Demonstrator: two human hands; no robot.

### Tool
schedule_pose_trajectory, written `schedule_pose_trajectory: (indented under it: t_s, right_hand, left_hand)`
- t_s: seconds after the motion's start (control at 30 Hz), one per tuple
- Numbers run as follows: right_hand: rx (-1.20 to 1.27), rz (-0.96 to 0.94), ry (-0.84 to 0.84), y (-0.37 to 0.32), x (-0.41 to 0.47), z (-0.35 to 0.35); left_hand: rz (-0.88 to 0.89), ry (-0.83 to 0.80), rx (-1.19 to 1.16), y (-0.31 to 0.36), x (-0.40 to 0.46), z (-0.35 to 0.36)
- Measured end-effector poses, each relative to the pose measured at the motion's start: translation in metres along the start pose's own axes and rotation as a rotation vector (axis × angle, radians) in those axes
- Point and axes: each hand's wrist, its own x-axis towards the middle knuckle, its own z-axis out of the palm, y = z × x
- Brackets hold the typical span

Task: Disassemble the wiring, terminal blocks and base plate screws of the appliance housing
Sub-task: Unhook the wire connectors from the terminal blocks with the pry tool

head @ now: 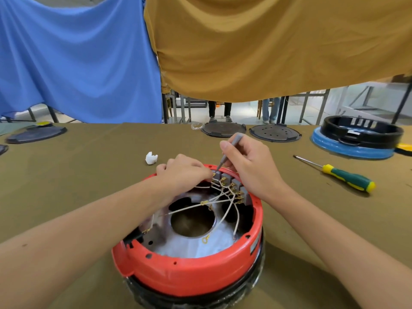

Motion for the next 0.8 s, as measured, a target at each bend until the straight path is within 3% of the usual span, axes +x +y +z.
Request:
schedule_pose_trajectory:
  t_s: [0.3, 0.47, 0.6, 0.8]
  right_hand:
    - [-0.152, -0.115, -0.083, -0.001, 0.001, -0.001]
    - [-0.148, -0.066, -0.103, -0.001, 0.004, 0.000]
    - [-0.074, 0.053, -0.059, 0.000, 0.012, 0.001]
    - [-0.115, 0.010, 0.054, -0.004, 0.002, 0.008]
  left_hand:
    - [0.008, -0.019, -0.034, -0.003, 0.004, 0.001]
    - [0.022, -0.018, -0.032, -0.005, 0.004, 0.002]
    - [0.026, -0.039, -0.025, -0.005, 0.003, 0.002]
    - [0.173, -0.136, -0.108, -0.006, 0.005, -0.005]
